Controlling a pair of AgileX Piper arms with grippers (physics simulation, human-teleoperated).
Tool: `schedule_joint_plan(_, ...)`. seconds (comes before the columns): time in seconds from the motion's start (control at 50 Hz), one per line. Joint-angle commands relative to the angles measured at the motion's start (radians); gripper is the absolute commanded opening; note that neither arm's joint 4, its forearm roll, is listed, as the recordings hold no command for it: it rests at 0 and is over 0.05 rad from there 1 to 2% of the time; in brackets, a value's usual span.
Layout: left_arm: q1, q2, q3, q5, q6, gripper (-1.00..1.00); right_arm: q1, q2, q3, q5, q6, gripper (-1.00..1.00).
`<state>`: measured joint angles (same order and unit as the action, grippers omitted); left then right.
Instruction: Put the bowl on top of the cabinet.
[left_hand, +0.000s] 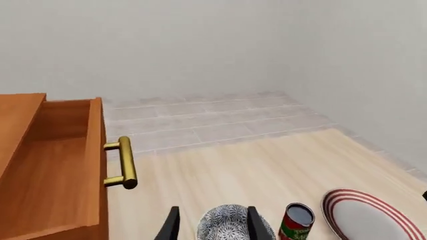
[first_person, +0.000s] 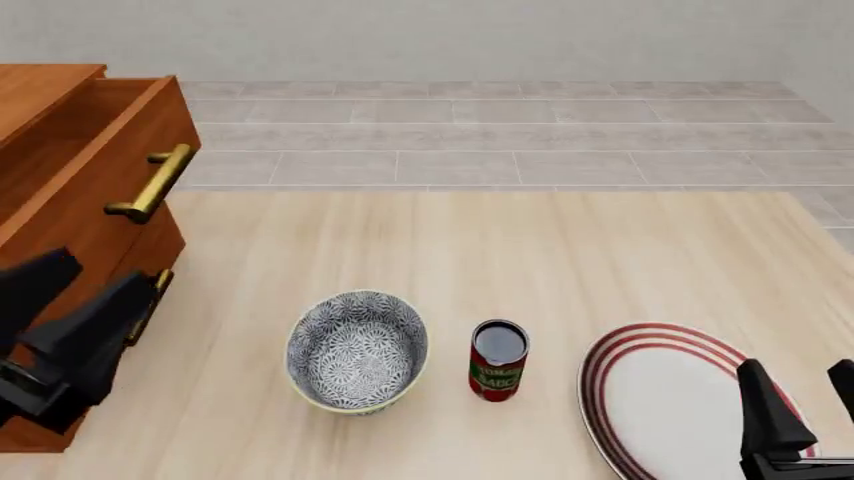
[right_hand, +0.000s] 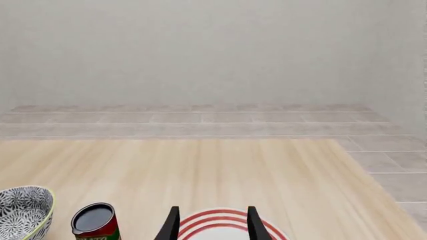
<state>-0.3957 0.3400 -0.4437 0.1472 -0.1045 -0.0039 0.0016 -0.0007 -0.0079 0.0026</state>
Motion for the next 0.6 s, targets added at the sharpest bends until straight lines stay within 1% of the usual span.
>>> schedule_joint_plan(0.02, -0.128, 0.236, -0.036, -0.131, -0.042, 1.0, -0.001, -0.001, 0.0, -0.003, -0.001, 1.0)
schedule_joint_plan(0.04, -0.134, 0.271, -0.042, -0.138, -0.041, 1.0, -0.001, -0.001, 0.0, -0.003, -0.001, 1.0)
schedule_joint_plan(0.1, -0.17, 0.318, -0.05, -0.164, -0.04, 1.0, -0.001, -0.001, 0.0, -0.003, -0.001, 1.0)
schedule_joint_plan(0.14, -0.177, 0.341, -0.058, -0.171, -0.023, 1.0, -0.002, -0.001, 0.0, -0.003, 0.0, 1.0)
schedule_joint_plan(0.2, -0.195, 0.378, -0.062, -0.189, -0.028, 1.0, -0.003, -0.001, 0.0, -0.004, 0.0, 1.0)
schedule_joint_plan(0.24, -0.177, 0.436, -0.069, -0.197, -0.062, 1.0, -0.003, -0.001, 0.0, -0.004, -0.001, 1.0)
schedule_joint_plan(0.26, -0.19, 0.45, -0.068, -0.208, -0.072, 1.0, -0.004, -0.001, 0.0, -0.004, -0.001, 1.0)
schedule_joint_plan(0.28, -0.192, 0.474, -0.07, -0.212, -0.068, 1.0, -0.004, -0.001, 0.0, -0.004, 0.0, 1.0)
schedule_joint_plan(0.34, -0.219, 0.539, -0.057, -0.269, -0.128, 1.0, -0.005, -0.001, 0.0, -0.005, -0.002, 1.0)
schedule_joint_plan(0.36, -0.203, 0.592, -0.053, -0.292, -0.175, 1.0, -0.005, -0.001, 0.0, -0.005, -0.001, 1.0)
schedule_joint_plan(0.4, -0.203, 0.592, -0.053, -0.292, -0.175, 1.0, -0.004, -0.001, 0.0, -0.004, -0.001, 1.0)
schedule_joint_plan(0.42, -0.161, 0.634, -0.051, -0.319, -0.146, 1.0, -0.003, -0.001, 0.0, -0.004, -0.001, 1.0)
schedule_joint_plan(0.44, -0.152, 0.657, -0.051, -0.328, -0.134, 1.0, -0.003, -0.001, 0.0, -0.004, -0.001, 1.0)
schedule_joint_plan(0.5, -0.158, 0.726, -0.045, -0.362, -0.142, 1.0, -0.003, -0.001, 0.0, -0.004, 0.0, 1.0)
schedule_joint_plan(0.58, -0.112, 0.828, -0.041, -0.401, -0.2, 1.0, -0.004, -0.001, -0.001, -0.005, 0.0, 1.0)
schedule_joint_plan(0.6, -0.109, 0.84, -0.044, -0.404, -0.192, 1.0, -0.004, -0.001, -0.001, -0.005, 0.0, 1.0)
